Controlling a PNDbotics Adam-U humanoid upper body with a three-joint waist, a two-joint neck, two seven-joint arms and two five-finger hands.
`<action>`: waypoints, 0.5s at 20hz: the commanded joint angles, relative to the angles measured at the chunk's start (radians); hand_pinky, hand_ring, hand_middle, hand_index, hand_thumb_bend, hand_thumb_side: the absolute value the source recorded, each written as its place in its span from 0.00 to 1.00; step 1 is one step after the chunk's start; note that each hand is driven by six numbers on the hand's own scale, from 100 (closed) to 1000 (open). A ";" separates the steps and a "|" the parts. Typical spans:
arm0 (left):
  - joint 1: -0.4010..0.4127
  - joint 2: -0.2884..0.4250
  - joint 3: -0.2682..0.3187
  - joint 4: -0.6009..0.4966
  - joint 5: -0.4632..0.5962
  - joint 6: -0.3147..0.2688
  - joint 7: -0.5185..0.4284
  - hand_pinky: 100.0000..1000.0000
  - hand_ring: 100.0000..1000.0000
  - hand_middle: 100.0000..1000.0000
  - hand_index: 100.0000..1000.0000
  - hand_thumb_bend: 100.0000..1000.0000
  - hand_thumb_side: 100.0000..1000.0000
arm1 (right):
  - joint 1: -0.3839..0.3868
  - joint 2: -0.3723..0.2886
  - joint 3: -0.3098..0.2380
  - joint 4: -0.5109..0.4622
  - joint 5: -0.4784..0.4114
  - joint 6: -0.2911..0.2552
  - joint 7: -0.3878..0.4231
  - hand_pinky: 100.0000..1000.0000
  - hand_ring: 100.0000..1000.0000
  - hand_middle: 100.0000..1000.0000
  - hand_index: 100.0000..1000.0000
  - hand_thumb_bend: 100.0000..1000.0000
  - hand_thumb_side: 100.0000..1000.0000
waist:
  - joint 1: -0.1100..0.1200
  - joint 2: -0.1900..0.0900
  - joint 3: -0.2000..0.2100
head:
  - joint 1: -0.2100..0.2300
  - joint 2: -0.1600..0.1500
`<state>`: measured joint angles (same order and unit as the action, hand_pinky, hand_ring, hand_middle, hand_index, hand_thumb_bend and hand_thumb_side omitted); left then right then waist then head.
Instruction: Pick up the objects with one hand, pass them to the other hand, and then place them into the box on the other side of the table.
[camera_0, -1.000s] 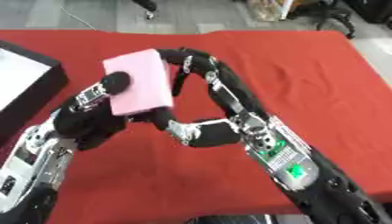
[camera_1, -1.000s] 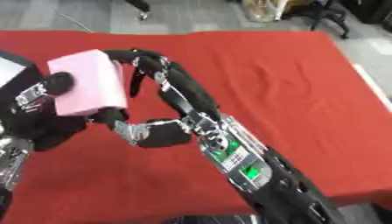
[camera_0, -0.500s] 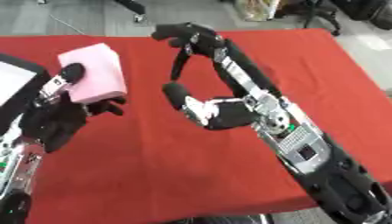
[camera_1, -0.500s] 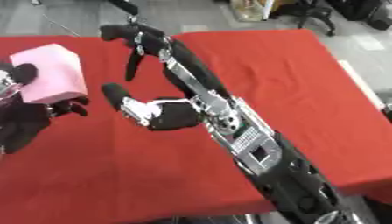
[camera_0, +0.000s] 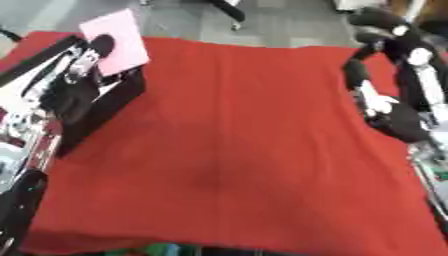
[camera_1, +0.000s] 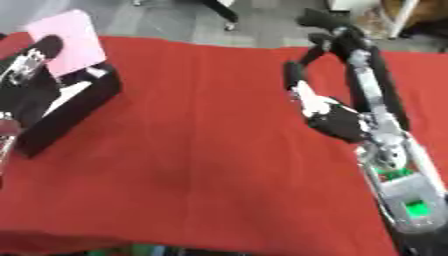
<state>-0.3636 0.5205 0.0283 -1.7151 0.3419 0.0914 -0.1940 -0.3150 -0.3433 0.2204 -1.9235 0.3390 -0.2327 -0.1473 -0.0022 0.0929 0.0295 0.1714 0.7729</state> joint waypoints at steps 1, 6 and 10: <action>-0.004 0.109 0.091 0.041 -0.052 -0.050 0.052 0.65 0.64 0.40 0.64 0.00 0.32 | 0.005 -0.013 -0.012 0.010 0.031 -0.006 -0.027 0.83 0.44 0.77 0.89 0.12 0.61 | 0.008 -0.017 -0.007 | 0.031 -0.003; 0.024 0.250 0.114 0.174 -0.138 -0.105 0.138 0.68 0.57 0.41 0.68 0.07 0.00 | 0.021 -0.006 0.000 0.036 0.044 -0.017 -0.036 0.83 0.43 0.77 0.89 0.11 0.62 | 0.016 -0.021 -0.029 | -0.014 -0.003; 0.026 0.361 0.019 0.285 -0.206 -0.054 0.207 0.73 0.57 0.44 0.75 0.37 0.00 | 0.022 -0.003 0.010 0.045 0.044 -0.021 -0.032 0.82 0.43 0.76 0.89 0.10 0.63 | 0.017 -0.019 -0.046 | -0.008 -0.003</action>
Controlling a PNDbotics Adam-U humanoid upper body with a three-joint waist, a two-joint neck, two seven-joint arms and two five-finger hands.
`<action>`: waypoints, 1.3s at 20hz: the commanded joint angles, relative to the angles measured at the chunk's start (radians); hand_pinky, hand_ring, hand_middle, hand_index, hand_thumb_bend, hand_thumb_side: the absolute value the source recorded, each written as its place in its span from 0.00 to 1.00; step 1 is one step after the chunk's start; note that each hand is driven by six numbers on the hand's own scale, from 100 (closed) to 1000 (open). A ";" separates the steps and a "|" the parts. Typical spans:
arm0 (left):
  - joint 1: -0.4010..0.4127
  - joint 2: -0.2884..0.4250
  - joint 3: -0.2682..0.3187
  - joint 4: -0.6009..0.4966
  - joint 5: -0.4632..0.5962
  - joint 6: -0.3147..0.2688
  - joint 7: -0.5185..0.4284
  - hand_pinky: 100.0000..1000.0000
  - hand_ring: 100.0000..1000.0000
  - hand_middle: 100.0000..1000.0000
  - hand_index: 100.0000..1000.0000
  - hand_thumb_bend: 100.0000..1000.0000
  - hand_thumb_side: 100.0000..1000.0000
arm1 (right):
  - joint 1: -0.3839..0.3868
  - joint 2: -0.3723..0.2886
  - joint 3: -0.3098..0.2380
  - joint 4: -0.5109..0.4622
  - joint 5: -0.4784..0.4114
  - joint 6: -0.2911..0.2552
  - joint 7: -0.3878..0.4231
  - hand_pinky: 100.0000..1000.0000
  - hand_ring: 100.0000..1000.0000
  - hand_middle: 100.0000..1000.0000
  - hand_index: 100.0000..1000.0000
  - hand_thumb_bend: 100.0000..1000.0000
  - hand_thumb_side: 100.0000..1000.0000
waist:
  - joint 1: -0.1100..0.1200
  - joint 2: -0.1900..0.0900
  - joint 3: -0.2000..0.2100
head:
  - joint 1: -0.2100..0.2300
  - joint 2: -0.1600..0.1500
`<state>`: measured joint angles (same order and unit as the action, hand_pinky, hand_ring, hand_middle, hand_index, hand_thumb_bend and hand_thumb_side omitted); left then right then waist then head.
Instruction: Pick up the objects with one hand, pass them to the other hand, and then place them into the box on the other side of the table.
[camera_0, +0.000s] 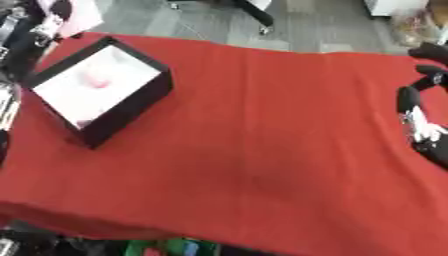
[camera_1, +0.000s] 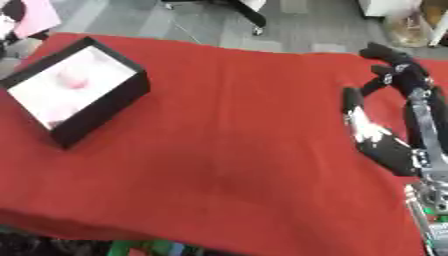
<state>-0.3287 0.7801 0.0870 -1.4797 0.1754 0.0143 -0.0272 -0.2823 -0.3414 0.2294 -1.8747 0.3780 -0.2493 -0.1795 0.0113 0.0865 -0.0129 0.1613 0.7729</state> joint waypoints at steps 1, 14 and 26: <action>-0.012 0.130 -0.069 0.079 -0.058 0.041 0.058 0.75 0.57 0.47 0.78 0.44 0.04 | -0.012 -0.003 0.004 -0.002 0.004 -0.006 0.002 0.82 0.42 0.76 0.89 0.09 0.63 | 0.003 -0.012 -0.009 | 0.006 -0.003; -0.063 0.288 -0.228 0.329 -0.287 0.146 0.287 0.85 0.79 0.84 0.98 0.58 0.29 | -0.014 0.012 0.015 0.011 -0.008 -0.009 0.012 0.82 0.41 0.76 0.89 0.08 0.64 | -0.004 -0.014 -0.039 | 0.018 -0.003; 0.038 0.118 0.073 0.013 -0.484 -0.044 0.412 0.80 0.89 0.72 0.88 0.00 0.53 | 0.005 0.044 -0.002 0.029 0.000 -0.015 -0.023 0.81 0.41 0.75 0.88 0.06 0.63 | -0.016 -0.008 -0.006 | 0.027 -0.003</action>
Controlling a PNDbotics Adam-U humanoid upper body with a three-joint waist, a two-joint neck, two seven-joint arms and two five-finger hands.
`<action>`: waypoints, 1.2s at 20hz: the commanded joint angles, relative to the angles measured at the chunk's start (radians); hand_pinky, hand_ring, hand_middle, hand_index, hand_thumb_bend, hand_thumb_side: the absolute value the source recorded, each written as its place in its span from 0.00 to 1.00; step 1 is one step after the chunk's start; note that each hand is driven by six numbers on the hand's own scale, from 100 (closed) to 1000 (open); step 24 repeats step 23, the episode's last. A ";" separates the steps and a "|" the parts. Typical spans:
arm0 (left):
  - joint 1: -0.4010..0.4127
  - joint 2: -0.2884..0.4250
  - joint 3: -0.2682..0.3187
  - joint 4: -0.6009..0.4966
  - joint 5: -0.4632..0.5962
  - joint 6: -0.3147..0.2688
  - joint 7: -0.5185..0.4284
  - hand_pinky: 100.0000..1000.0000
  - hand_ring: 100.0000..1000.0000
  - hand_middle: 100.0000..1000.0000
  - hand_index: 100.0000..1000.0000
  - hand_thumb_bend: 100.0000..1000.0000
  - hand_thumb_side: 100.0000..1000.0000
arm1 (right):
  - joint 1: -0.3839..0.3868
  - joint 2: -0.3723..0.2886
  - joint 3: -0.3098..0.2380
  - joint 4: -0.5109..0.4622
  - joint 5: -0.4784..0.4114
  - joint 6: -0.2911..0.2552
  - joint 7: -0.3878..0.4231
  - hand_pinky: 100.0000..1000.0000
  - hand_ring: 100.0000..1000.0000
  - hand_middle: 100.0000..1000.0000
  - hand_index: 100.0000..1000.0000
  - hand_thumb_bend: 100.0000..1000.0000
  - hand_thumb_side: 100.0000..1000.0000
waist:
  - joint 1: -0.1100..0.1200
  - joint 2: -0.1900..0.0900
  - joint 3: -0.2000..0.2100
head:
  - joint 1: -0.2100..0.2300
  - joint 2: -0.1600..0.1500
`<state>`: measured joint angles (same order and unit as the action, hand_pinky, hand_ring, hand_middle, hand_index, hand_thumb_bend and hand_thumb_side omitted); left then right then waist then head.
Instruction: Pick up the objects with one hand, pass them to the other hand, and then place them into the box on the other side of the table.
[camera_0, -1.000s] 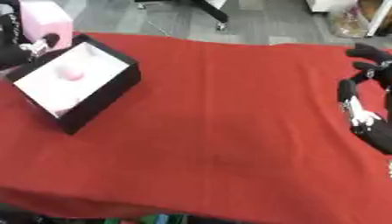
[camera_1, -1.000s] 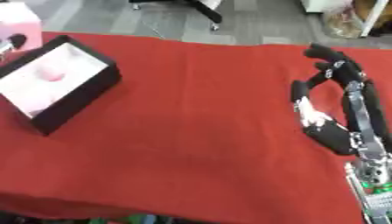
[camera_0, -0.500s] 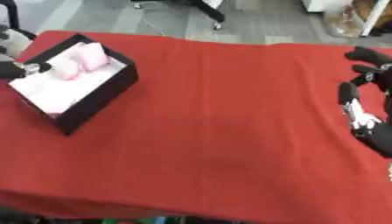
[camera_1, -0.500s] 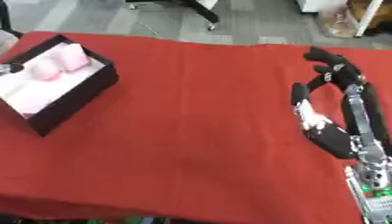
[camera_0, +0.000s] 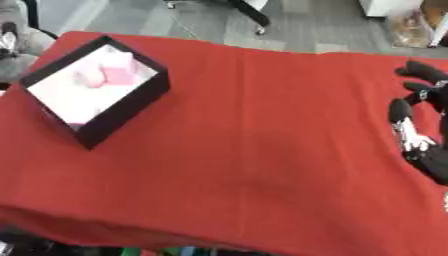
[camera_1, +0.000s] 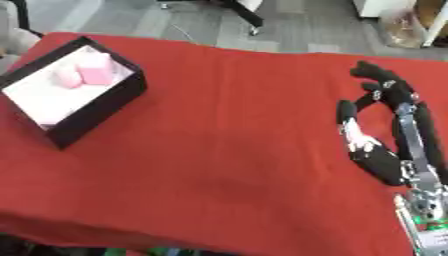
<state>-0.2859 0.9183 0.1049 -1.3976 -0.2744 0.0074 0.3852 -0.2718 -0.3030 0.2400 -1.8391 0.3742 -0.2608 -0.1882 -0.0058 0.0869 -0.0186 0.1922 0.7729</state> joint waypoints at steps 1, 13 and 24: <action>-0.006 -0.048 0.057 -0.098 -0.031 -0.054 -0.007 0.79 0.89 0.71 0.88 0.00 0.54 | -0.004 0.014 -0.013 -0.006 0.004 -0.005 -0.022 0.81 0.41 0.75 0.88 0.06 0.63 | -0.003 -0.007 -0.002 | -0.010 -0.003; 0.014 -0.361 -0.088 -0.411 0.148 -0.247 0.028 0.77 0.89 0.69 0.85 0.02 0.64 | 0.050 0.145 -0.012 -0.005 -0.092 -0.025 -0.155 0.77 0.40 0.71 0.85 0.00 0.58 | -0.071 -0.026 -0.076 | -0.133 -0.003; 0.054 -0.622 -0.218 -0.600 0.308 -0.215 -0.124 0.77 0.90 0.68 0.85 0.03 0.65 | 0.075 0.156 -0.004 0.014 -0.126 -0.017 -0.194 0.76 0.38 0.69 0.84 0.00 0.61 | -0.053 -0.032 -0.060 | -0.140 -0.003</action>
